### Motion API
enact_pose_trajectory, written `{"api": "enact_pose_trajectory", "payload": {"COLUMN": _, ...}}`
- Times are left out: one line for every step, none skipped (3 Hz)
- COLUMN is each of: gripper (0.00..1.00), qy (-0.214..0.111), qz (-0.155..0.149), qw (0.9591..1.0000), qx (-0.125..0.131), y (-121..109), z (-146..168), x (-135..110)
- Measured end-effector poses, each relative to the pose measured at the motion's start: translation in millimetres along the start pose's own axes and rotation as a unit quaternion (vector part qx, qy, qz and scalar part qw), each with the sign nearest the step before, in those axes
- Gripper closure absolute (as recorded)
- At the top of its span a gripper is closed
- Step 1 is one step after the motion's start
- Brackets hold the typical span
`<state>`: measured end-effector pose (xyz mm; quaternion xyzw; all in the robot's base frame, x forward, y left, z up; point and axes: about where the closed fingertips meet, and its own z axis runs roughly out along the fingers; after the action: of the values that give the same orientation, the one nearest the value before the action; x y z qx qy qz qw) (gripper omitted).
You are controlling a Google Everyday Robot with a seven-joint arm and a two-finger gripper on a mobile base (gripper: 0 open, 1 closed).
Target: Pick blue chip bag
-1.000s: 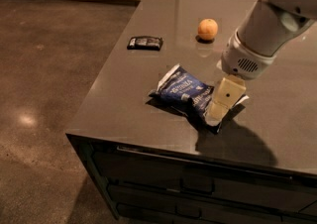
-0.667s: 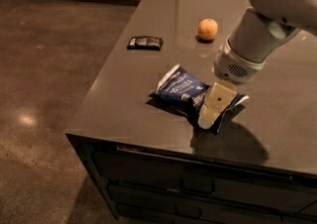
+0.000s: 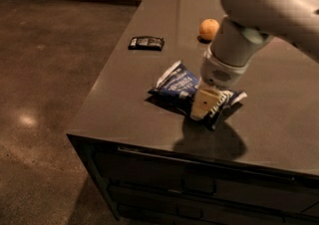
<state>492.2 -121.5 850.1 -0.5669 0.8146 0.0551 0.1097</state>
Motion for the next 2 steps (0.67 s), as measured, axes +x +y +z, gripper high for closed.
{"api": "enact_pose_trajectory", "payload": {"gripper": 0.62, "qy": 0.026, "qz": -0.006, "qw": 0.9997, "qx": 0.000, "y": -1.3, "z": -6.7, "x": -6.4}}
{"api": "enact_pose_trajectory", "payload": {"gripper": 0.87, "qy": 0.021, "qz": -0.016, "qw": 0.9996, "qx": 0.012, "y": -8.5, "z": -36.5, "x": -18.7}}
